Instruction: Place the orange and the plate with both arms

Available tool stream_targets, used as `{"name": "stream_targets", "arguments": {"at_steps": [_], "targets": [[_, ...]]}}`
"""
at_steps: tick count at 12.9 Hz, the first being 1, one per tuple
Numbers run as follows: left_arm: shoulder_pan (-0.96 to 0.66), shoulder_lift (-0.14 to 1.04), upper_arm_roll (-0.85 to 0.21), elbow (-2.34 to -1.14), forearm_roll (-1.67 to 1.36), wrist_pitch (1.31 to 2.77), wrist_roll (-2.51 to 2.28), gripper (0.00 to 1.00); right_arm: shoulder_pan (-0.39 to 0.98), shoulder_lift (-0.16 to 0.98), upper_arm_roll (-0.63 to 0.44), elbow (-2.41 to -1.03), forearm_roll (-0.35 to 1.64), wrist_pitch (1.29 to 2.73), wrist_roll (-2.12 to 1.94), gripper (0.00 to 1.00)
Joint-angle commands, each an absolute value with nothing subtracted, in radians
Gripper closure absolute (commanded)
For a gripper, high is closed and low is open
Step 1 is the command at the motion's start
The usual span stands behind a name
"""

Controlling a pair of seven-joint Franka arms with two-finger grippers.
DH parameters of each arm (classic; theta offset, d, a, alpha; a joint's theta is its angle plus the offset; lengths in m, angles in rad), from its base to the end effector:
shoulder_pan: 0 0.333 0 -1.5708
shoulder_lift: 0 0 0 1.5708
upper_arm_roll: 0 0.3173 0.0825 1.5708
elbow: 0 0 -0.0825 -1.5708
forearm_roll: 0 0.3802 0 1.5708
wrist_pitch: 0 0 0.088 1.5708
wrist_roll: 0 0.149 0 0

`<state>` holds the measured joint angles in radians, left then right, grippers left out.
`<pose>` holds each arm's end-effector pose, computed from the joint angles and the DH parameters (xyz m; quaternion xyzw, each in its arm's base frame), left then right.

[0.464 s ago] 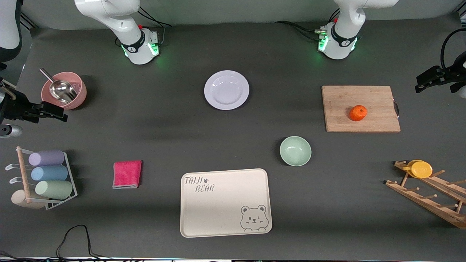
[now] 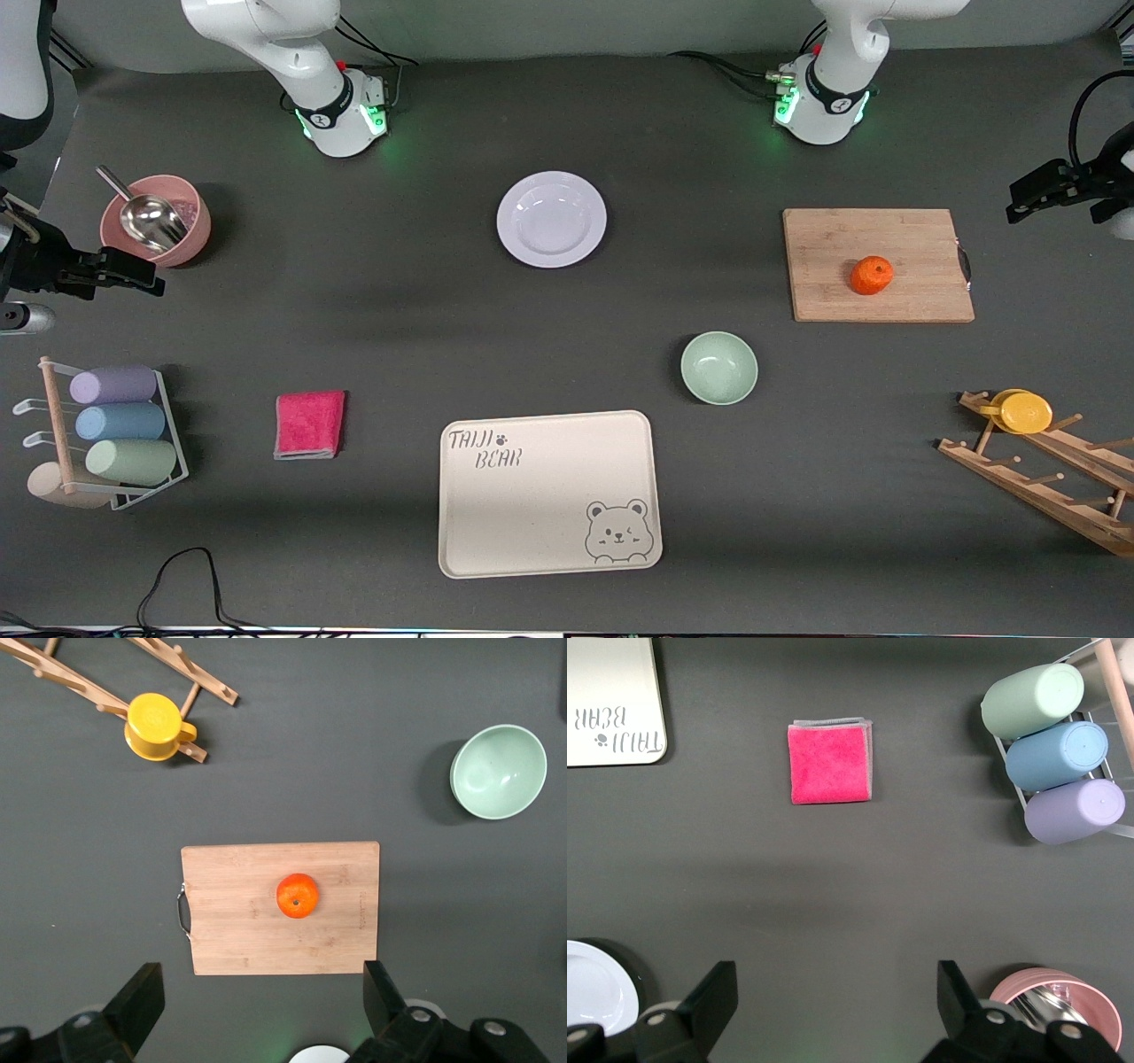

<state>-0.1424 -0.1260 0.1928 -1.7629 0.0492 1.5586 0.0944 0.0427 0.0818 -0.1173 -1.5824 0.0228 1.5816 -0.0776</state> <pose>0.5022 0.0374 0.5587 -0.9988 0.0239 0.0411 0.0096 0.5685 -0.0370 0.5337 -0.9991 -0.0009 0.0404 0.0097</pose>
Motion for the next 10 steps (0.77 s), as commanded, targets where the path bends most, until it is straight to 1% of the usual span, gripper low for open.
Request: {"name": "stream_targets", "arguments": {"at_steps": [1, 3, 6, 8, 10], "targets": [[-0.129, -0.146, 0.184, -1.874, 0.034, 1.600, 0.152, 0.00, 0.052, 0.060, -0.117, -1.594, 0.011, 1.557, -0.046, 0.00], [-0.127, -0.195, 0.187, -2.032, 0.035, 1.731, 0.160, 0.00, 0.052, 0.058, -0.117, -1.595, 0.011, 1.557, -0.046, 0.00], [-0.117, -0.253, 0.189, -2.296, 0.037, 1.975, 0.160, 0.00, 0.052, 0.055, -0.117, -1.597, 0.011, 1.557, -0.034, 0.00], [-0.106, -0.262, 0.189, -2.441, 0.037, 2.150, 0.158, 0.00, 0.052, 0.055, -0.115, -1.597, 0.011, 1.557, -0.032, 0.00], [-0.104, -0.239, 0.190, -2.552, 0.034, 2.334, 0.155, 0.00, 0.052, 0.055, -0.115, -1.597, 0.011, 1.557, -0.032, 0.00]]}}
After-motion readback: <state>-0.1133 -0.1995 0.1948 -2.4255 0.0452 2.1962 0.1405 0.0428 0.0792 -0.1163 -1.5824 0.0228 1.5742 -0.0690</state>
